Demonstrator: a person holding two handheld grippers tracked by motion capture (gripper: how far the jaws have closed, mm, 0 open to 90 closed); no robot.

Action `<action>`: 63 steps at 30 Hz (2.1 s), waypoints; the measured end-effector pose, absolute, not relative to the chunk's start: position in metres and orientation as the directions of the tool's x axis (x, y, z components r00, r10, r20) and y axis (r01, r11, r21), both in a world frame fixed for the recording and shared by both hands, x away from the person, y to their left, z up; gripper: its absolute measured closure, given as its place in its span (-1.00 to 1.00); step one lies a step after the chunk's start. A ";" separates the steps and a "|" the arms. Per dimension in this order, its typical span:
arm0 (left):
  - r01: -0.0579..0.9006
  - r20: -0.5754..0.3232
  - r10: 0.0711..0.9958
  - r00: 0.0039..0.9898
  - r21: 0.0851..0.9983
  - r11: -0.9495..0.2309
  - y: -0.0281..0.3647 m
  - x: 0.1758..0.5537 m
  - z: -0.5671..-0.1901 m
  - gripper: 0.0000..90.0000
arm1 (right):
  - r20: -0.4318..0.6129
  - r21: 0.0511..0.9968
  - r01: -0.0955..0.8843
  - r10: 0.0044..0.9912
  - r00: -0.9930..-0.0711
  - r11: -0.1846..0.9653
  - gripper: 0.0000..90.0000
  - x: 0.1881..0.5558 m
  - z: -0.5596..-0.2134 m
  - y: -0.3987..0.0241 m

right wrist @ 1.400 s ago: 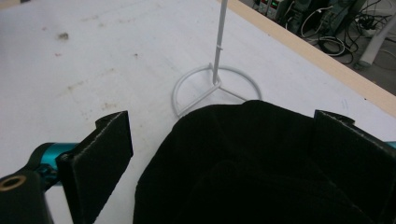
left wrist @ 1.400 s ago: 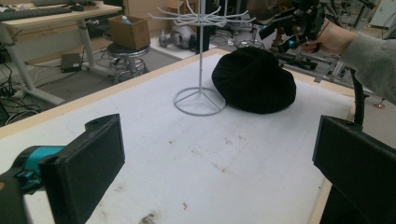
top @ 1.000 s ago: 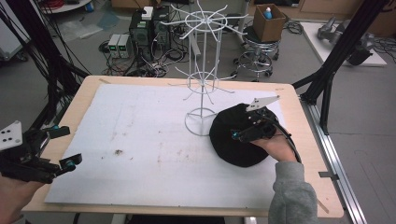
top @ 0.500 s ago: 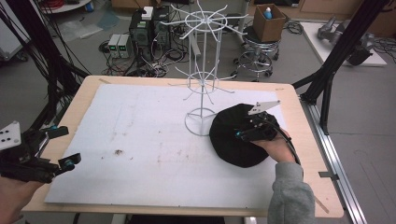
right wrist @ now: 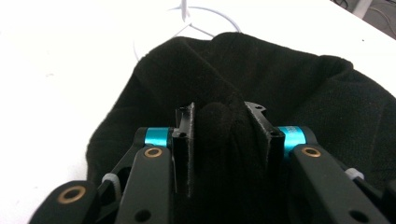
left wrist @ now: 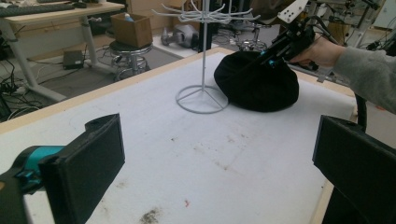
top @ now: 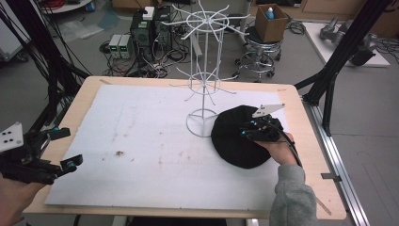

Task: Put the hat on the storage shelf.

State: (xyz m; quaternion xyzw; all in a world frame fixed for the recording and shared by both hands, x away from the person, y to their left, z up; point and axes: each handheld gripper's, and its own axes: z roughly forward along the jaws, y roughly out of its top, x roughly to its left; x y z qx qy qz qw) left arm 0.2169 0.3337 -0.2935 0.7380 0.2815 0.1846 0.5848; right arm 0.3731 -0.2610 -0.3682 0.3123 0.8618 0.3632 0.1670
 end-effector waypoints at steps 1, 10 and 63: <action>0.200 -0.058 0.632 0.773 0.967 -0.156 0.334 0.217 -0.293 -0.94 | -0.057 0.734 0.416 0.658 -0.751 0.538 0.49 0.372 -0.367 -0.262; 0.199 -0.057 0.631 0.774 0.967 -0.157 0.333 0.217 -0.293 -0.94 | -0.051 0.752 0.404 0.658 -0.752 0.520 0.50 0.368 -0.357 -0.264; 0.199 -0.075 0.612 0.787 0.970 -0.137 0.337 0.218 -0.293 -0.94 | -0.138 0.801 0.284 0.625 -0.769 0.526 0.50 0.315 -0.135 -0.289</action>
